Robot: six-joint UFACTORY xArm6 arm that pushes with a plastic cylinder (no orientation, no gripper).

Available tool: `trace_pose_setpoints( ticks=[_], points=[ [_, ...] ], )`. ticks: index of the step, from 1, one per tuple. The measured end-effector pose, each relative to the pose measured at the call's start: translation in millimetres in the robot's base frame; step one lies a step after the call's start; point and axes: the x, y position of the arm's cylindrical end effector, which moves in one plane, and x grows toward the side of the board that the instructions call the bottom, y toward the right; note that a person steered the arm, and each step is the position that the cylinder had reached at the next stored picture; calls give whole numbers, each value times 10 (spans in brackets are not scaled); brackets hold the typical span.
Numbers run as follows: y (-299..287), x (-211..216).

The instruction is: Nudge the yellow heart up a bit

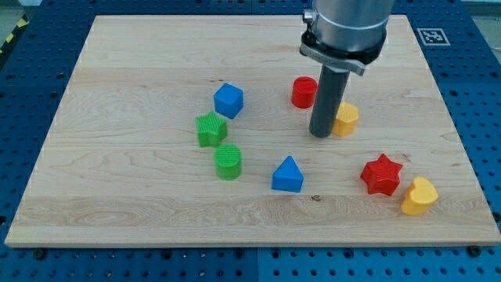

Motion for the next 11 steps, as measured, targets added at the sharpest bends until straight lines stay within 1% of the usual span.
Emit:
trace_pose_setpoints(
  ticks=[1,2,3,4,7,9,10,11],
  points=[
    [187,230],
    [357,298],
    [361,298],
    [510,288],
    [1207,406],
    [1922,530],
    [2042,1090],
    [1854,1413]
  ],
)
